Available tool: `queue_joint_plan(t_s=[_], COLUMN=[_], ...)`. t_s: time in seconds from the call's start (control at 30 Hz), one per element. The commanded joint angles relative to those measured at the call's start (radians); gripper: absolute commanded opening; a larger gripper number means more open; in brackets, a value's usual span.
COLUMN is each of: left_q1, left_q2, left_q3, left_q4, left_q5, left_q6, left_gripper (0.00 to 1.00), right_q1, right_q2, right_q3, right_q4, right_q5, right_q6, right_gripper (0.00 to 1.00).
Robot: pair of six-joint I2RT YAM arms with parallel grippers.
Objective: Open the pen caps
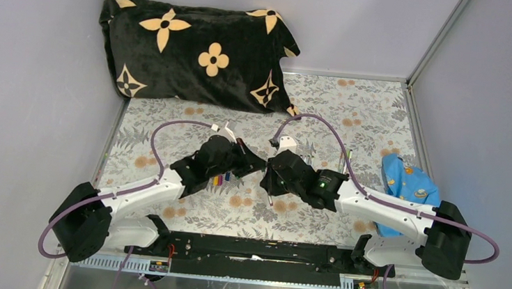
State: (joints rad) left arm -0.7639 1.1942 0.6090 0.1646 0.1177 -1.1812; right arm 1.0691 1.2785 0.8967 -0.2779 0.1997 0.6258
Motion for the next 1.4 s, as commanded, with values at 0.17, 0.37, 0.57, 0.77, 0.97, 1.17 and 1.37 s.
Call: queue_joint_plan(t_s=[0.17,0.37,0.57,0.77,0.97,1.17,1.37], left_q1=[0.101,0.23,0.318,0.353,0.343,0.318,0.298], left_q2=[0.054,0.115,0.158,0.194,0.179,0.158,0.171], left_q3=[0.146,0.205,0.203,0.234,0.198,0.096,0.084], left_q4=[-0.089,-0.119,-0.108,-0.135,-0.333,-0.403,-0.448], left_q5=[-0.155,-0.134,-0.081,-0.058,-0.188,-0.298,-0.366], left_q6=[0.049,0.107,0.142,0.193,0.245,0.258,0.264], left_gripper=[0.0,0.0,0.0,0.0,0.0,0.0,0.02], right_q1=[0.013,0.023,0.029,0.033,-0.006,-0.164,-0.261], right_q2=[-0.034,-0.092,-0.098,-0.096,-0.07,-0.002,0.077], right_q3=[-0.087,-0.193,-0.234,-0.21,-0.086,-0.068,-0.028], right_q4=[0.052,0.09,0.132,0.101,-0.074,-0.102,-0.099], right_q5=[-0.013,-0.029,-0.049,0.008,0.225,0.252,0.249], right_q6=[0.071,0.111,0.126,0.117,0.095,0.069,0.007], right_gripper=[0.0,0.0,0.0,0.0,0.0,0.0,0.0])
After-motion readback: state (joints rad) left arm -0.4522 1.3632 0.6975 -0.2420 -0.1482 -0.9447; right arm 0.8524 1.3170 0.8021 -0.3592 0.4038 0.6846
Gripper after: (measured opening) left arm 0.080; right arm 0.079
